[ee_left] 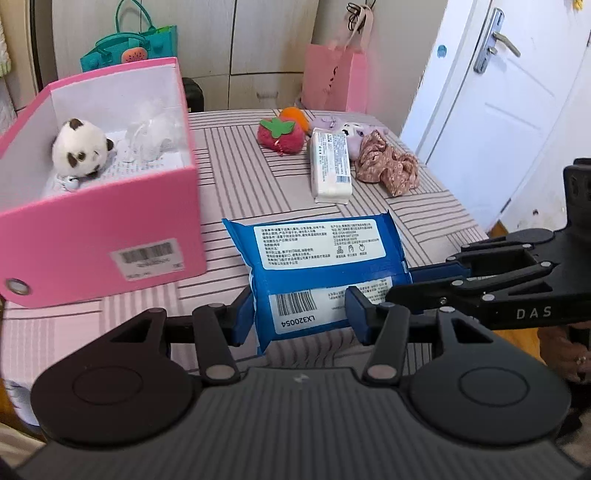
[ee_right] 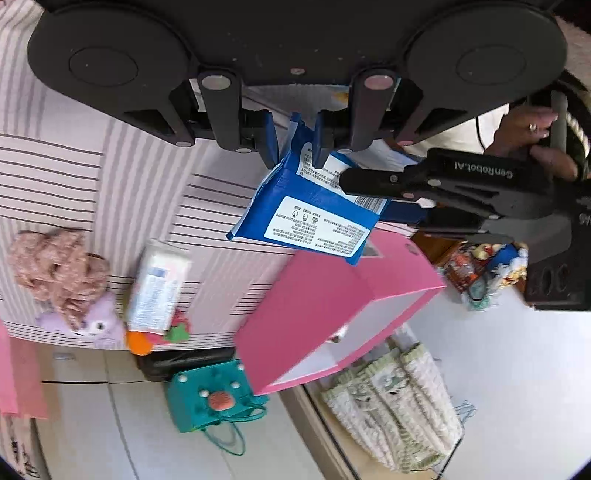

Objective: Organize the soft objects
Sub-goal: 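Lift the blue pack and lower it into the pink box with the left gripper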

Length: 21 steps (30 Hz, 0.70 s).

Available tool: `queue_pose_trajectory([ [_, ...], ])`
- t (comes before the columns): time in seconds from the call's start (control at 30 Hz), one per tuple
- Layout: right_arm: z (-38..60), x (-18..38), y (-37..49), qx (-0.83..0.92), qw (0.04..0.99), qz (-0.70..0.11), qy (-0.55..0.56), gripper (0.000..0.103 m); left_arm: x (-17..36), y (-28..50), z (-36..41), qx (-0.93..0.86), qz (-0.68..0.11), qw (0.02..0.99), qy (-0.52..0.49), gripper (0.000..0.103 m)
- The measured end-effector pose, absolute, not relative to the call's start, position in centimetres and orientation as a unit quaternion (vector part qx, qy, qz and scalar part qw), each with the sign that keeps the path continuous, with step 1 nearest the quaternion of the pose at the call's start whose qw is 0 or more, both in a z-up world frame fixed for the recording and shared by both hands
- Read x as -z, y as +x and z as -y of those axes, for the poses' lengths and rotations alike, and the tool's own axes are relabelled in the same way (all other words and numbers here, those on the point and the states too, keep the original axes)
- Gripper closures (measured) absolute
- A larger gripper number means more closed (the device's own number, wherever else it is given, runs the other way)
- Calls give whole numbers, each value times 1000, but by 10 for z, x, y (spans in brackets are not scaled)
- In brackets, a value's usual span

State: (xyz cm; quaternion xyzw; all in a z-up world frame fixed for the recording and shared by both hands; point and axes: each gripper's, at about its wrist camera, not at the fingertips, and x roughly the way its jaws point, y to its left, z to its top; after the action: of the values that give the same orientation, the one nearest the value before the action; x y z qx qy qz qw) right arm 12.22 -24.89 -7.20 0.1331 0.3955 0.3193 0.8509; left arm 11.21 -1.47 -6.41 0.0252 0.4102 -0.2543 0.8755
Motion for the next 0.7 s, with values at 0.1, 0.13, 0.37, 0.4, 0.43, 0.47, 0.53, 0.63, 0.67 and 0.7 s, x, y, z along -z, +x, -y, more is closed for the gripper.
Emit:
queue_pose_trajectory([
  [0.1,239,64,121,-340,842,-396,133,77,50,110,3,252,-426,868,35,52],
  [0.13,236,61,120,-347,839,-397,132,77,46,108,0,253,-427,867,42,52],
  [0.37,207,31,121,-374,832,-393,116,77,17,93,-29,250,-424,868,64,52],
  [0.4,203,27,121,-380,830,-392,112,77,14,92,-33,248,-422,869,66,52],
  [0.43,199,23,122,-387,828,-392,107,77,10,90,-38,245,-421,871,68,52],
  [0.47,194,20,123,-395,824,-392,105,77,7,89,-43,241,-421,872,68,52],
  [0.53,188,15,127,-407,816,-397,106,77,2,88,-50,236,-422,873,66,52],
  [0.63,179,5,130,-419,812,-395,94,77,-5,89,-59,229,-419,876,68,52],
  [0.67,175,2,132,-419,814,-392,90,77,-8,91,-62,227,-416,878,67,52],
  [0.7,172,-1,135,-419,816,-389,86,77,-10,93,-65,226,-411,881,66,52],
])
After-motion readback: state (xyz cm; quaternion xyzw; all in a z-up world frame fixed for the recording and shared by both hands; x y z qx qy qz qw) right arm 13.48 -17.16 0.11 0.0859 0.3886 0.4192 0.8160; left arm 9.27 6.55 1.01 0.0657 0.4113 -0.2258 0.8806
